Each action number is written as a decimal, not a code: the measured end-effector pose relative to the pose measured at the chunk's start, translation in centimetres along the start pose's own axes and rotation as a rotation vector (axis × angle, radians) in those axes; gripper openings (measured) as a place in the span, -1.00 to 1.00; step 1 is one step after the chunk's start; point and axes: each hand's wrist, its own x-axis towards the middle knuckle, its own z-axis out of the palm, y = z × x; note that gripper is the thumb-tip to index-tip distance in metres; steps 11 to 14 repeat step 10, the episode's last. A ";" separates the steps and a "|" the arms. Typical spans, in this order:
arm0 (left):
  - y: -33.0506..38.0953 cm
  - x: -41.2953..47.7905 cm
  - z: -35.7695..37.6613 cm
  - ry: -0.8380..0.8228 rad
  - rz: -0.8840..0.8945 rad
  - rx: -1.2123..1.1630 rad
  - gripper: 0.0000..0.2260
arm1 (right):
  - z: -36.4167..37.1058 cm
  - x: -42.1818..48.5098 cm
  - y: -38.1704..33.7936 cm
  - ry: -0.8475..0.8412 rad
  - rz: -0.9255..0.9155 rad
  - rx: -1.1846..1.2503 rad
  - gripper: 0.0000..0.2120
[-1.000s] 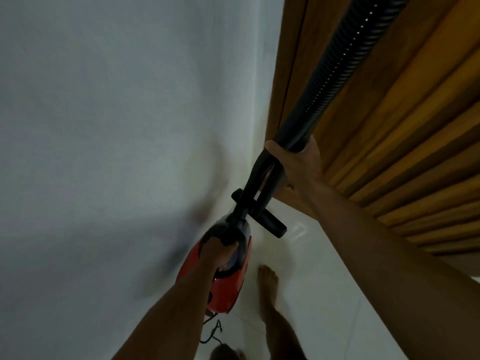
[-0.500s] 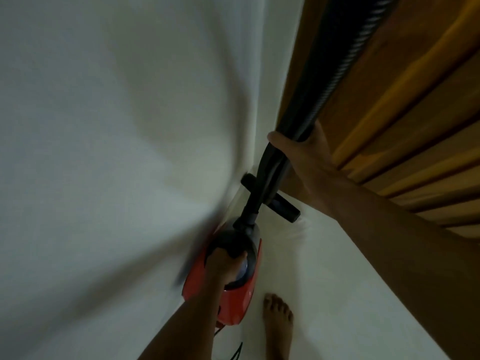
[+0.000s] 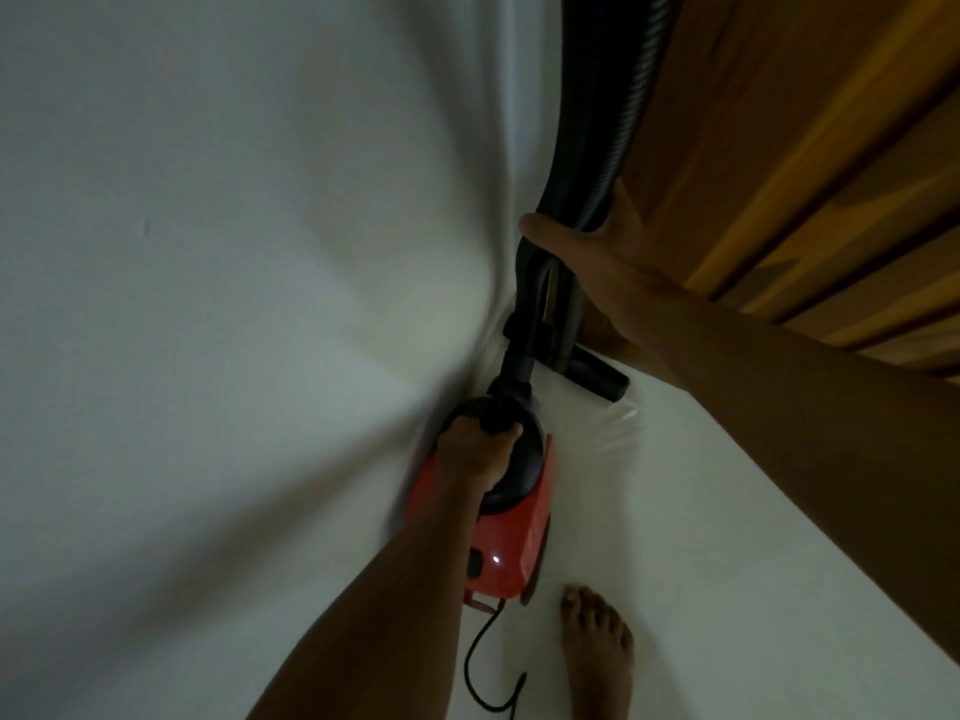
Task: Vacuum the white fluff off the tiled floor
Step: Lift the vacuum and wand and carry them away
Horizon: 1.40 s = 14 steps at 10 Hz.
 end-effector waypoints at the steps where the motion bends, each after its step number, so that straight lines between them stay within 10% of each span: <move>1: -0.2 0.4 1.0 -0.003 0.012 0.064 -0.56 | 0.3 0.2 0.1 -0.015 0.001 0.026 -0.46; 8: 3.4 0.6 -1.9 -0.117 0.076 0.421 -0.55 | -1.3 0.9 0.5 -0.198 0.206 -0.062 0.27; 10: 5.4 -3.6 -5.1 -0.132 0.036 0.353 -0.55 | -4.5 -2.0 -2.0 -0.236 0.347 -0.022 -0.37; 14: 5.4 -3.6 -5.1 -0.132 0.036 0.353 -0.55 | -4.5 -2.0 -2.0 -0.236 0.347 -0.022 -0.37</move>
